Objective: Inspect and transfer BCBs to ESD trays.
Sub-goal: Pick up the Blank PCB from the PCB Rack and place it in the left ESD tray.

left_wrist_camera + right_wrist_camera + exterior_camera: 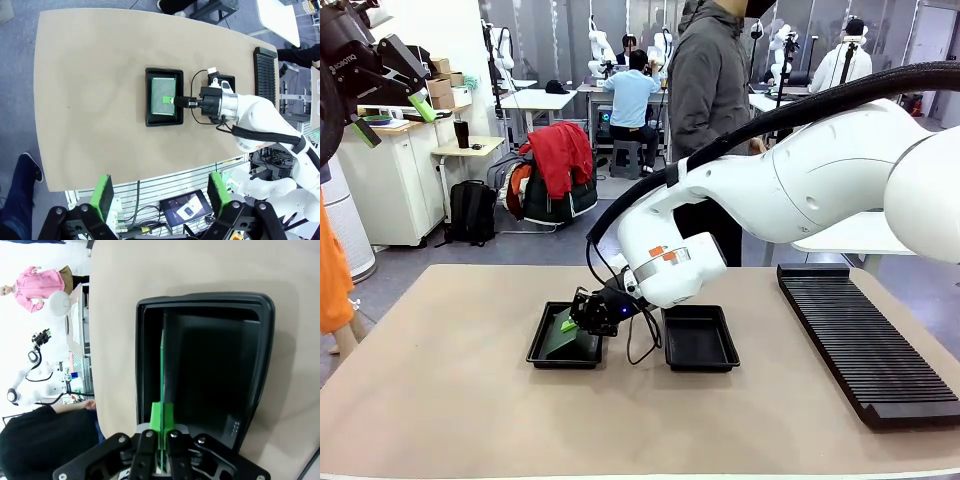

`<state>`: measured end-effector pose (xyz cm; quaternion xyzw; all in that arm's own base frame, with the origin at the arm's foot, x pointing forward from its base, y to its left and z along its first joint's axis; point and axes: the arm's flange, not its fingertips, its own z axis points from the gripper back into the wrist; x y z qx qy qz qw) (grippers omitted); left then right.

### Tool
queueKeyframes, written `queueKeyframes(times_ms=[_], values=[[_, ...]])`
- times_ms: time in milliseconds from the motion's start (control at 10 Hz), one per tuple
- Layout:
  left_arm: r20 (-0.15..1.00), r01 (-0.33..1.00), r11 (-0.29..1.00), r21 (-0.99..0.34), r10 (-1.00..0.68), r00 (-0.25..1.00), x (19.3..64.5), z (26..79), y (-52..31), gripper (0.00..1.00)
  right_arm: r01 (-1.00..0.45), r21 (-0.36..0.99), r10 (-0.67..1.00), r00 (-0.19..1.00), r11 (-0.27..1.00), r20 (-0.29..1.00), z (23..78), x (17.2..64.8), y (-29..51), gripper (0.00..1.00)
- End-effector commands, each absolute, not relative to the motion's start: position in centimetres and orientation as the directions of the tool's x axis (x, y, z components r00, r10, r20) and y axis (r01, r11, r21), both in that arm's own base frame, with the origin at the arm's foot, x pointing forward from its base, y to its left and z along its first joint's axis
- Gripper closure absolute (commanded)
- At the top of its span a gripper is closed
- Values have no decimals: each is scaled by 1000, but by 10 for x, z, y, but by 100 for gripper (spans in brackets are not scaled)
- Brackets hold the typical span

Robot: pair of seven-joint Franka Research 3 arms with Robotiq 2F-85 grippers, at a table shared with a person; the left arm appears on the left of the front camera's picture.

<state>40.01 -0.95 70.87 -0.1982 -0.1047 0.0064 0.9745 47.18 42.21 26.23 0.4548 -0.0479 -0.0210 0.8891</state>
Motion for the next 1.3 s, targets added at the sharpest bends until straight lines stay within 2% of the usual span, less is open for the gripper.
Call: queueKeyframes(times_ms=[0, 600, 800, 900, 1000, 1100, 1200], values=[[200, 28, 920, -391, 56, 978, 400, 708, -8, 0, -10, 817, -83, 994, 577, 71, 261, 471, 422, 98], [200, 28, 920, -391, 56, 978, 400, 708, -8, 0, 16, 790, -87, 995, 613, 47, 269, 472, 425, 98], [200, 28, 920, -391, 56, 978, 400, 708, -8, 0, 20, 758, -88, 995, 652, 49, 282, 471, 430, 83], [200, 28, 920, -391, 56, 978, 400, 708, -8, 0, 20, 732, -85, 995, 681, 52, 289, 471, 434, 70], [200, 28, 920, -391, 56, 978, 400, 708, -8, 0, 18, 705, -80, 995, 709, 56, 297, 471, 438, 63], [200, 28, 920, -391, 56, 978, 400, 708, -8, 0, 18, 669, -80, 995, 743, 62, 306, 471, 442, 51], [200, 28, 920, -391, 56, 978, 400, 708, -8, 0, 13, 629, -73, 995, 777, 70, 315, 471, 446, 44]])
